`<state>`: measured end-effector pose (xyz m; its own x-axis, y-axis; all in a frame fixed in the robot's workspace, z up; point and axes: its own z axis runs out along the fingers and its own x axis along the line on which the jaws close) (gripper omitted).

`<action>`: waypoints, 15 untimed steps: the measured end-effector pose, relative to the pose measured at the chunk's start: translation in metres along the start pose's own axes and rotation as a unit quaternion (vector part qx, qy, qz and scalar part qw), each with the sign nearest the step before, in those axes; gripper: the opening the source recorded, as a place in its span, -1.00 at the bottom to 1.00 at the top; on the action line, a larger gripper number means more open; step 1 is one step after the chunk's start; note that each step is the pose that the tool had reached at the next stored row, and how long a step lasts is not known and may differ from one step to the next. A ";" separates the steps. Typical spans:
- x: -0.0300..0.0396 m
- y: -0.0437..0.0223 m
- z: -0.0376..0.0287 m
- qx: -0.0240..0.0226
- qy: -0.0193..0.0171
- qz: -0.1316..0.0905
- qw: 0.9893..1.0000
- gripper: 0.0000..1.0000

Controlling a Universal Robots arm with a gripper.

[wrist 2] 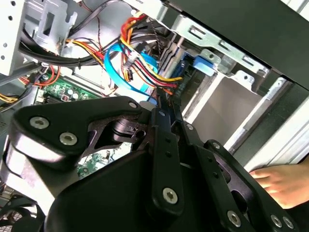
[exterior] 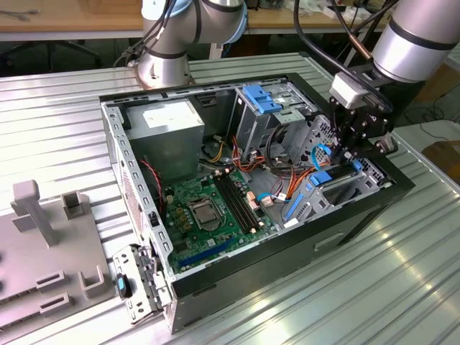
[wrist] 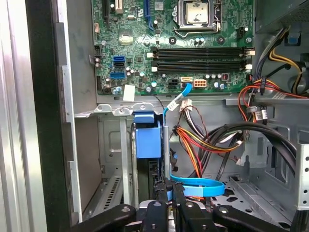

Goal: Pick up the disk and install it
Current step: 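Insert the second disk wire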

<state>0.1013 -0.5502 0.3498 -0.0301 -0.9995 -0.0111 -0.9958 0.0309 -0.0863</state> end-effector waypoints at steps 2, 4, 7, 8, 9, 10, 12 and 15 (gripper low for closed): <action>0.0031 -0.0001 0.0000 0.000 -0.002 0.000 1.000 -0.68; 0.0055 -0.0001 0.0000 0.000 -0.004 0.000 1.000 -0.68; 0.0090 -0.0003 0.0000 0.000 -0.007 0.001 1.000 -0.68; 0.0102 -0.0003 0.0000 0.000 -0.008 0.001 1.000 -0.68; 0.0111 -0.0003 -0.0001 0.000 -0.009 0.001 1.000 -0.68; 0.0113 -0.0003 -0.0001 0.000 -0.009 0.001 1.000 -0.68; 0.0113 -0.0003 -0.0001 0.000 -0.009 0.001 1.000 -0.68; 0.0113 -0.0003 0.0003 0.000 -0.010 -0.008 1.000 -0.68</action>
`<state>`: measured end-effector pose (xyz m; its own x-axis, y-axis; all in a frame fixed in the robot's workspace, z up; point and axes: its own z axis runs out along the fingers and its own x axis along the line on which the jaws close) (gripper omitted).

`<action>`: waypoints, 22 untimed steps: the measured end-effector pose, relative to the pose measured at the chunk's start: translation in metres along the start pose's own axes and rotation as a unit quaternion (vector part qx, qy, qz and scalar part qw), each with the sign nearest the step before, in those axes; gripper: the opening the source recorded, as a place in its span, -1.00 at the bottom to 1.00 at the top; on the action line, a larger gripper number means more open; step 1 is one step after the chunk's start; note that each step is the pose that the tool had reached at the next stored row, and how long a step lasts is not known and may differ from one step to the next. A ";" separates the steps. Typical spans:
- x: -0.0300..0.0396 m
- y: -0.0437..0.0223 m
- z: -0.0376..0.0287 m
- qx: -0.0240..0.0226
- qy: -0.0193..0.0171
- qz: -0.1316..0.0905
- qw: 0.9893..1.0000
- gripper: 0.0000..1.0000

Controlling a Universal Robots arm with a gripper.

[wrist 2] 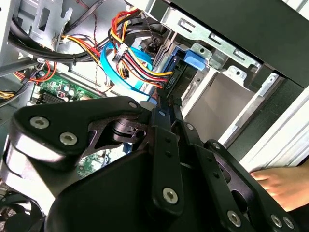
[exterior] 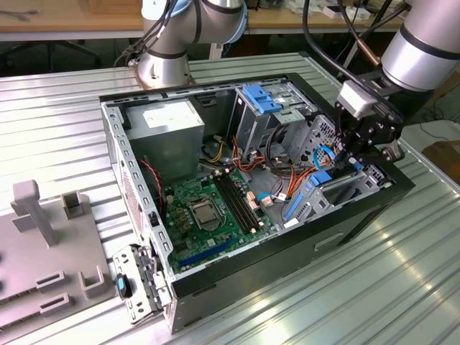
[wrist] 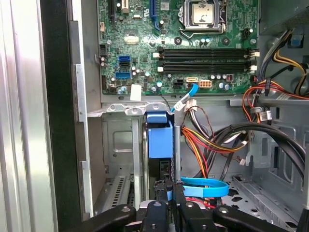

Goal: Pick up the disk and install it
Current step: 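Insert the second disk wire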

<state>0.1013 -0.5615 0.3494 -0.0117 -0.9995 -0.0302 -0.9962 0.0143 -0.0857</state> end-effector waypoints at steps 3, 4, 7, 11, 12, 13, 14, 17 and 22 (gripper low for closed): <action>0.0000 0.0000 0.0001 0.000 -0.001 -0.007 1.000 -0.68; 0.0000 0.0000 0.0002 0.000 -0.001 -0.007 1.000 -0.68; 0.0000 0.0001 0.0009 0.000 -0.001 -0.007 1.000 -0.68; 0.0001 0.0000 0.0018 0.000 -0.001 -0.009 1.000 -0.68; 0.0000 -0.0004 0.0019 0.000 -0.001 -0.009 1.000 -0.68; 0.0000 -0.0007 0.0020 0.000 -0.001 -0.009 1.000 -0.68; 0.0000 -0.0010 0.0020 0.000 -0.001 -0.010 1.000 -0.68; 0.0001 -0.0013 0.0020 0.000 -0.001 -0.011 1.000 -0.68; 0.0001 -0.0012 0.0033 0.000 -0.001 -0.012 1.000 -0.68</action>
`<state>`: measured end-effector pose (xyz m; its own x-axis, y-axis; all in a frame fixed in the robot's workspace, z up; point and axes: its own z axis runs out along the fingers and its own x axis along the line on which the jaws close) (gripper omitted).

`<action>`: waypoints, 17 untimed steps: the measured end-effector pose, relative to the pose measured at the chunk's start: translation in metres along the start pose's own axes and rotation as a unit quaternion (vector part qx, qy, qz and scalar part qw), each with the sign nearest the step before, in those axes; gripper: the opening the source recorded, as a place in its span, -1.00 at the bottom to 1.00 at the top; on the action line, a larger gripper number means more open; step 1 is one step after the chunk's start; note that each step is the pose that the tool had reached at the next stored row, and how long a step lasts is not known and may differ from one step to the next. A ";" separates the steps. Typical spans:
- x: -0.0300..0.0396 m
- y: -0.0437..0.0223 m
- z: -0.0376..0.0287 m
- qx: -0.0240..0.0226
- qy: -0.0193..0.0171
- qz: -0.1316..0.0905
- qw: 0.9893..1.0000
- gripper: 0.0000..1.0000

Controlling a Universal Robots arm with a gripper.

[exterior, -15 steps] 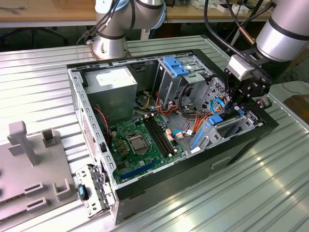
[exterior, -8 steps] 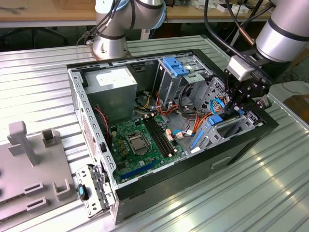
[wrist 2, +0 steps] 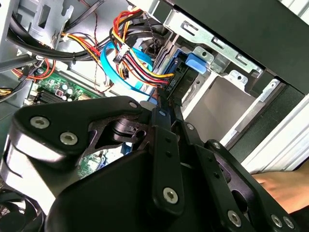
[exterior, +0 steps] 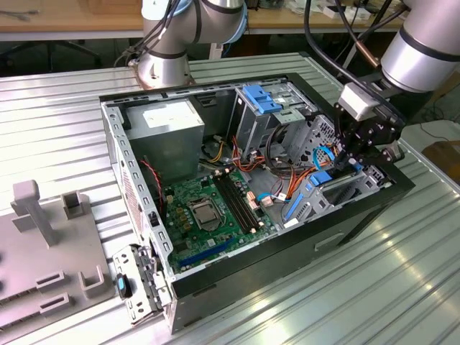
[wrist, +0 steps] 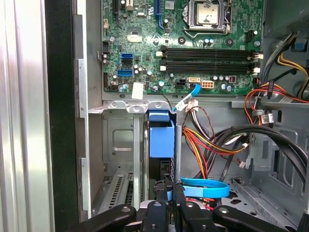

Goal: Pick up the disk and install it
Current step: 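Insert the second disk wire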

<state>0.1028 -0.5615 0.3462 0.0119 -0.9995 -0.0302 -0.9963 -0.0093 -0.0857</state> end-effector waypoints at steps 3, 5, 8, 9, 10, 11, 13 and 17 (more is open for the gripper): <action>0.0000 0.0000 -0.0004 0.000 -0.002 0.000 1.000 -0.68; 0.0009 0.0000 0.0050 0.000 -0.008 0.000 1.000 -0.68; 0.0012 0.0003 0.0084 0.000 -0.014 0.001 1.000 -0.68; 0.0013 0.0003 0.0088 0.000 -0.015 0.001 1.000 -0.68; 0.0013 0.0004 0.0091 0.000 -0.015 0.001 1.000 -0.68; 0.0013 0.0004 0.0092 0.000 -0.015 0.001 1.000 -0.68; 0.0013 0.0004 0.0093 0.000 -0.016 0.001 1.000 -0.68; 0.0013 0.0004 0.0098 0.000 -0.016 0.001 1.000 -0.68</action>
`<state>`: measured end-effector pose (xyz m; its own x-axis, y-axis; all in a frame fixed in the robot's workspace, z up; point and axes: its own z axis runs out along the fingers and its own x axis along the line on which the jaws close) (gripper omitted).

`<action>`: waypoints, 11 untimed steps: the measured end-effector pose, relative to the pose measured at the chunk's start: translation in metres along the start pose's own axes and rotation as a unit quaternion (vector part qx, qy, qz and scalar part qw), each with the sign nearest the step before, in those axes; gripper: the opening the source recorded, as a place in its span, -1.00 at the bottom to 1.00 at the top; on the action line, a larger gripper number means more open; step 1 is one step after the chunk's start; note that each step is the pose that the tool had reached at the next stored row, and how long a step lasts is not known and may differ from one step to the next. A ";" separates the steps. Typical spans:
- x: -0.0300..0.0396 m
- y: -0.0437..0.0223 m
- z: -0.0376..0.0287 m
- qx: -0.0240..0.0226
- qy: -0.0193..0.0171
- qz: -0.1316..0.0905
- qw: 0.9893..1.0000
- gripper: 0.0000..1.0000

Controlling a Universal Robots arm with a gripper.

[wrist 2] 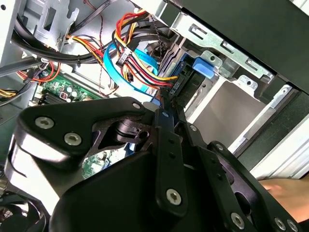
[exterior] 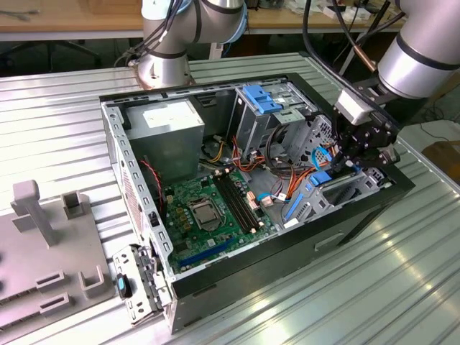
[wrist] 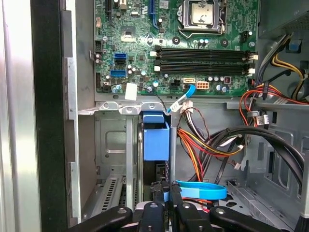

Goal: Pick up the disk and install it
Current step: 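Insert the second disk wire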

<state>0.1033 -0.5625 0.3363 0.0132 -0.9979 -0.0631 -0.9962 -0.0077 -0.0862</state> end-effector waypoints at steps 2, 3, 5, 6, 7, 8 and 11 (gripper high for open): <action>0.0000 0.0000 -0.0008 0.000 0.000 0.000 1.000 -0.53; -0.0001 -0.0001 -0.0027 0.000 0.001 0.000 1.000 -0.53; -0.0004 -0.0005 -0.0074 0.001 0.001 0.000 1.000 -0.53; -0.0005 -0.0007 -0.0088 0.001 0.001 0.000 1.000 -0.53; -0.0006 -0.0008 -0.0102 0.002 0.001 0.000 1.000 -0.53; -0.0007 -0.0010 -0.0120 0.002 0.001 0.000 1.000 -0.53; -0.0009 -0.0013 -0.0158 0.002 0.001 0.000 1.000 -0.53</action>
<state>0.1033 -0.5626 0.3522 0.0133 -0.9980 -0.0620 -0.9959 -0.0076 -0.0906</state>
